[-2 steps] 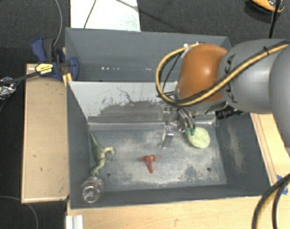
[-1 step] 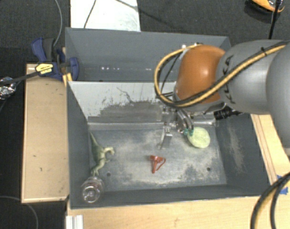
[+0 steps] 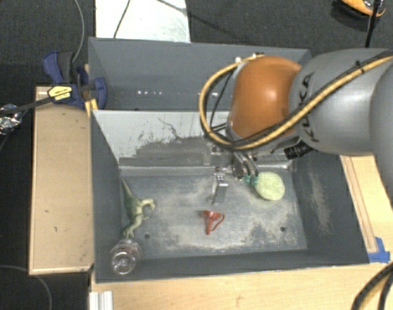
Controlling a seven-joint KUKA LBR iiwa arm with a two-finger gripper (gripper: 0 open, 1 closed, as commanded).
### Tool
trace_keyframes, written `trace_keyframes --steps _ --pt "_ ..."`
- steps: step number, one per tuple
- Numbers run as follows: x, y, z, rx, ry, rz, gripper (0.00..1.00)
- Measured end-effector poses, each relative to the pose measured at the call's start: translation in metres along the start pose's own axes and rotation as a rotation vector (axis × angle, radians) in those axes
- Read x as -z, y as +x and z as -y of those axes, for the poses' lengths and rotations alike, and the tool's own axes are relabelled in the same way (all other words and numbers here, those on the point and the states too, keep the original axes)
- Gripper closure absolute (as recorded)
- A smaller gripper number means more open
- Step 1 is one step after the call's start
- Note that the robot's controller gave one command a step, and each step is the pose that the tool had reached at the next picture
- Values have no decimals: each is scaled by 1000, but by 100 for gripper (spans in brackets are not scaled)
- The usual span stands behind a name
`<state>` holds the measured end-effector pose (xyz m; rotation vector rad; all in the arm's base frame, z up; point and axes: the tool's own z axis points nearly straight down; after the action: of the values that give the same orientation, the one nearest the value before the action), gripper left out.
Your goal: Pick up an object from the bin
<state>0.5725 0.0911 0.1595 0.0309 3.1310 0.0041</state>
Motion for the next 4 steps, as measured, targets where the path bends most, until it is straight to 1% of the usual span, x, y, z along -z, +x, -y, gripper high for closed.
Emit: trace_keyframes --steps 1,2,3,4 --pt "21 9 -23 20 -8 17 0" --pt "-32 40 -10 43 -4 10 0" --pt "-57 55 -5 117 -1 -3 0" --pt "-46 53 22 122 -6 17 0"
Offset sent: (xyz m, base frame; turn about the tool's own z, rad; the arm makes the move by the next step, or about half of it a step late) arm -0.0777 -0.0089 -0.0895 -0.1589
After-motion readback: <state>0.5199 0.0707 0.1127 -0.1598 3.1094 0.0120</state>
